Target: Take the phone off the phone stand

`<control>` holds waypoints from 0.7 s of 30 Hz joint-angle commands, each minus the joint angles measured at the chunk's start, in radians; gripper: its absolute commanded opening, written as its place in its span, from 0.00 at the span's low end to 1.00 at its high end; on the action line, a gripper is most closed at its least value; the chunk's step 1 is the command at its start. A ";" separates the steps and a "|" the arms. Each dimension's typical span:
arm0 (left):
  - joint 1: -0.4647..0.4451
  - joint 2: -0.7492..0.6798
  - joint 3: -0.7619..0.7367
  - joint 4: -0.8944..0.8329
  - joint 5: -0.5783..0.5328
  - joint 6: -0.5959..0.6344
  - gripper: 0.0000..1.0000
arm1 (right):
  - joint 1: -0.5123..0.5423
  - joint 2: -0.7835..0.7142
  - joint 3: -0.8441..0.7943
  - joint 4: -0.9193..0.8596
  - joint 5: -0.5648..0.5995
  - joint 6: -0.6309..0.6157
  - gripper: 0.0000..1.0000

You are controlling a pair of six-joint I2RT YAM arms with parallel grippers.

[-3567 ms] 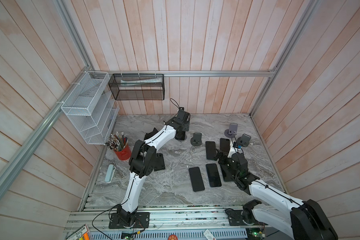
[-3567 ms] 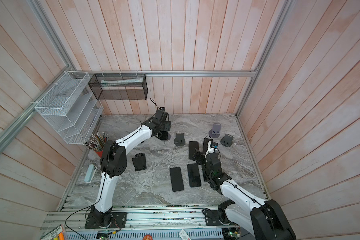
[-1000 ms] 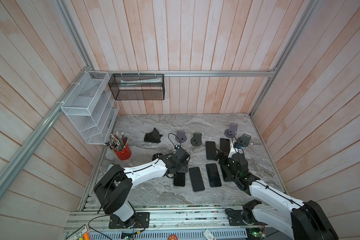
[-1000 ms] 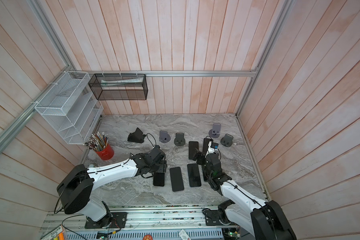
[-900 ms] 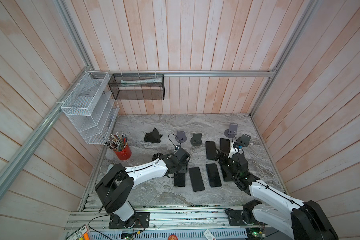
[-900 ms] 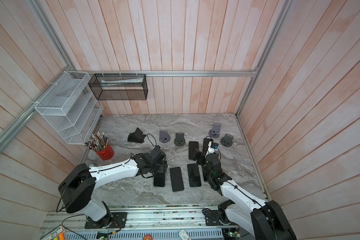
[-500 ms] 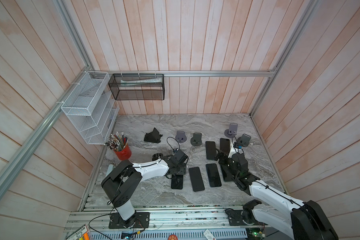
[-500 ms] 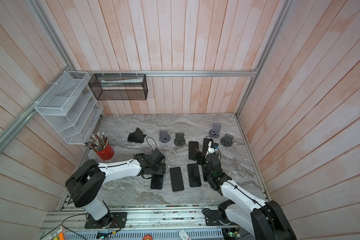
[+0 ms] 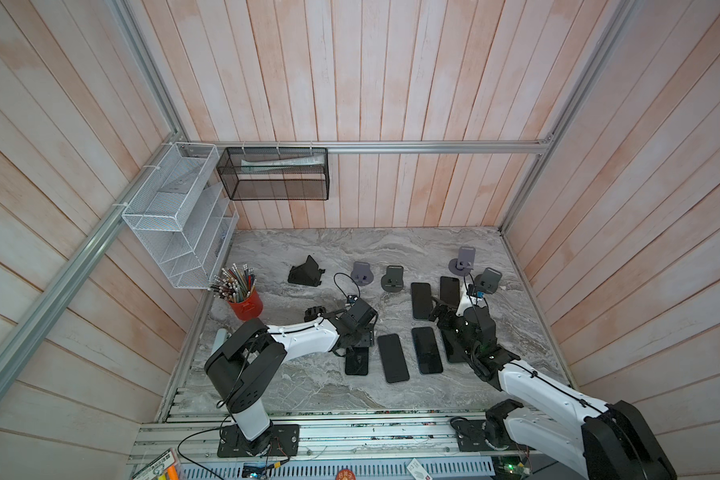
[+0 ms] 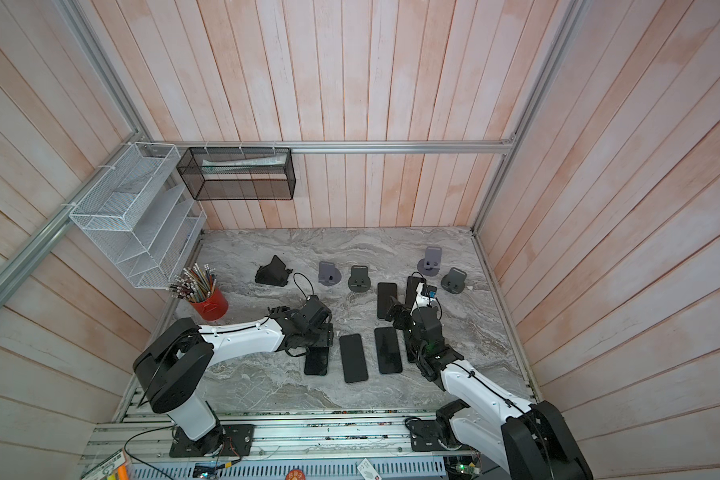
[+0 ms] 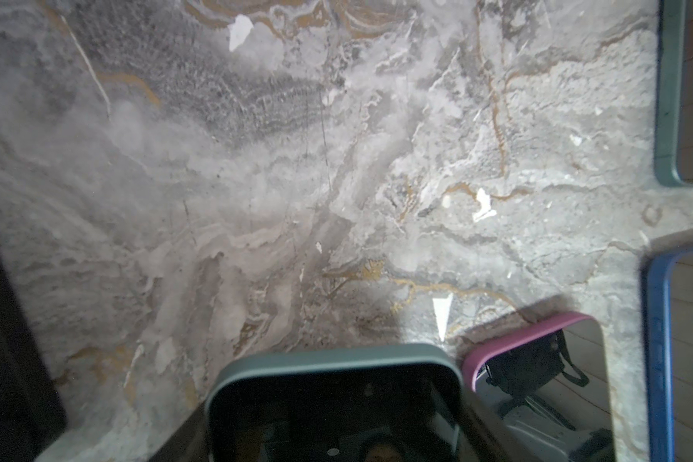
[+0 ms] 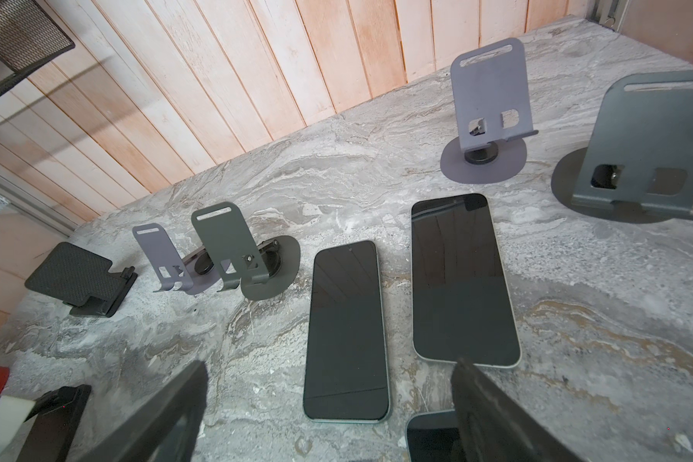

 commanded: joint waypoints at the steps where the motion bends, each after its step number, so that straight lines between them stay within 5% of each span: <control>1: -0.007 0.028 -0.016 -0.003 0.005 -0.013 0.79 | 0.008 0.005 -0.009 -0.006 0.002 -0.006 0.96; 3: -0.009 0.025 -0.014 -0.004 0.003 -0.015 0.82 | 0.007 0.006 -0.009 -0.005 0.002 -0.006 0.95; 6: -0.009 0.021 -0.014 -0.007 -0.007 -0.017 1.00 | 0.008 0.010 -0.008 -0.003 0.002 -0.005 0.96; 21: -0.083 -0.236 0.249 -0.227 -0.260 0.195 1.00 | 0.007 0.016 -0.021 0.012 0.045 -0.018 0.96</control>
